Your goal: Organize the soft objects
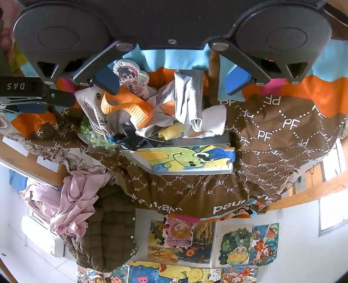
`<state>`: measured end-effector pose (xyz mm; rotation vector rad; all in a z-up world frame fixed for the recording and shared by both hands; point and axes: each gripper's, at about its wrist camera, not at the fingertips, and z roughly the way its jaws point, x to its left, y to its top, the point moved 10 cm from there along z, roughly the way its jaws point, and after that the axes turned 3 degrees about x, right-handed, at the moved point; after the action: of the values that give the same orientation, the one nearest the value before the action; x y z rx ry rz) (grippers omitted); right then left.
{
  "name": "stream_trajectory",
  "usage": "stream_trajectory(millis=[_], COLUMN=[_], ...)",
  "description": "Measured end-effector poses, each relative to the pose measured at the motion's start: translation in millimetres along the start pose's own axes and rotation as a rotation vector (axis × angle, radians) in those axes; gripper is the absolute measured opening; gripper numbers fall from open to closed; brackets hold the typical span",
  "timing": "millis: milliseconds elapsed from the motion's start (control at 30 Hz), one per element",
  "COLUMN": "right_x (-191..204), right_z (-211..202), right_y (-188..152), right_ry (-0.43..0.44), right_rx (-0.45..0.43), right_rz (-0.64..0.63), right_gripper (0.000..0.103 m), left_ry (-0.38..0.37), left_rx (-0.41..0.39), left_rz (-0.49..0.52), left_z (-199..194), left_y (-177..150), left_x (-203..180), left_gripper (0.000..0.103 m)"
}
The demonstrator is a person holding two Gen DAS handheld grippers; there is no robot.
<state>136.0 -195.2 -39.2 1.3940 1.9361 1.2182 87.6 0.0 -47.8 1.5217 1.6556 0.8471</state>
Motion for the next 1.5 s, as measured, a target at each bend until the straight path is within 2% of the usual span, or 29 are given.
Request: stream_trajectory(millis=[1500], right_x=[-1.9], right_z=[0.6], right_y=[-1.8], right_ry=[0.001], right_rx=[0.012], right_rz=[0.002], right_gripper=[0.103], left_ry=[-0.004], left_rx=[0.013], left_rz=[-0.015], left_z=[3.6], left_y=[-2.9], left_x=[3.2], left_gripper=[0.102])
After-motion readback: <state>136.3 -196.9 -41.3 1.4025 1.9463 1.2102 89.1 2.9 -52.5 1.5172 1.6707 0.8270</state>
